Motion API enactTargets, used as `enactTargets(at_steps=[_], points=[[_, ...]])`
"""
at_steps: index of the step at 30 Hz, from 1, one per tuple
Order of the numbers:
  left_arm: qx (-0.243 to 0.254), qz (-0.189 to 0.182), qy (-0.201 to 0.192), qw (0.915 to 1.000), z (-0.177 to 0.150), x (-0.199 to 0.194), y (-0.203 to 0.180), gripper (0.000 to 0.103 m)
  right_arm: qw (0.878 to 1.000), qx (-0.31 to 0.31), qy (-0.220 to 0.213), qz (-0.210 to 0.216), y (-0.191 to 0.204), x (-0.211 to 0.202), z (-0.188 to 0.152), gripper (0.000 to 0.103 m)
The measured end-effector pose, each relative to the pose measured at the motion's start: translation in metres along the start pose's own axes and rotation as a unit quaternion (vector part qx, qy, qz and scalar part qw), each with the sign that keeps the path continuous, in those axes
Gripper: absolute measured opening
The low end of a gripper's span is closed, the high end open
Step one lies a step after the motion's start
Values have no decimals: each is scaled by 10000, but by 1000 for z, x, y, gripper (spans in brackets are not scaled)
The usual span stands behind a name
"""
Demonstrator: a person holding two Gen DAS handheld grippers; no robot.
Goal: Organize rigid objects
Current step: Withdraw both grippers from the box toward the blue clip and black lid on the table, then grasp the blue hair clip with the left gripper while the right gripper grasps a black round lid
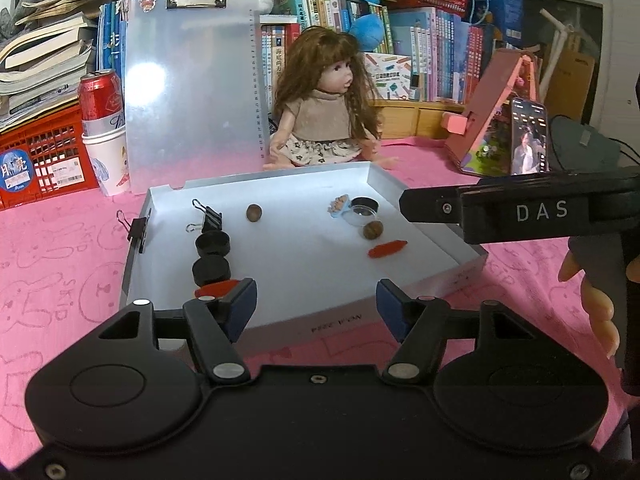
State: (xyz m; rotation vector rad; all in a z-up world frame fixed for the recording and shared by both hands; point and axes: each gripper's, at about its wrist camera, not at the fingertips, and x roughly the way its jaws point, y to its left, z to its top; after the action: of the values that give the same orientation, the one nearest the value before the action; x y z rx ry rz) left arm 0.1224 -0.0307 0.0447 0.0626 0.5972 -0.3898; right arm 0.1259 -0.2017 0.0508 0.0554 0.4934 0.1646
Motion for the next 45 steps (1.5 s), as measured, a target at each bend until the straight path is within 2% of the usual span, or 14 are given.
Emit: enactTargets(at_steps=[18, 34, 38, 41, 45], points=[[-84, -149, 163, 9997, -32, -22, -4, 65, 9988, -446, -206, 47, 9, -28, -31, 103], [14, -204, 366, 9991, -58, -25, -9, 65, 9960, -845, -157, 238, 8, -42, -68, 103], [32, -424, 395, 9983, -59, -27, -11, 59, 9954, -917, -108, 265, 5, -45, -75, 103], [96, -716, 387, 9966, -60, -30, -14, 55, 9955, -926, -85, 183, 1, -47, -77, 103], [261, -931, 425, 9944, -61, -29, -26, 47, 9964, -838, -73, 72, -7, -48, -78, 103]])
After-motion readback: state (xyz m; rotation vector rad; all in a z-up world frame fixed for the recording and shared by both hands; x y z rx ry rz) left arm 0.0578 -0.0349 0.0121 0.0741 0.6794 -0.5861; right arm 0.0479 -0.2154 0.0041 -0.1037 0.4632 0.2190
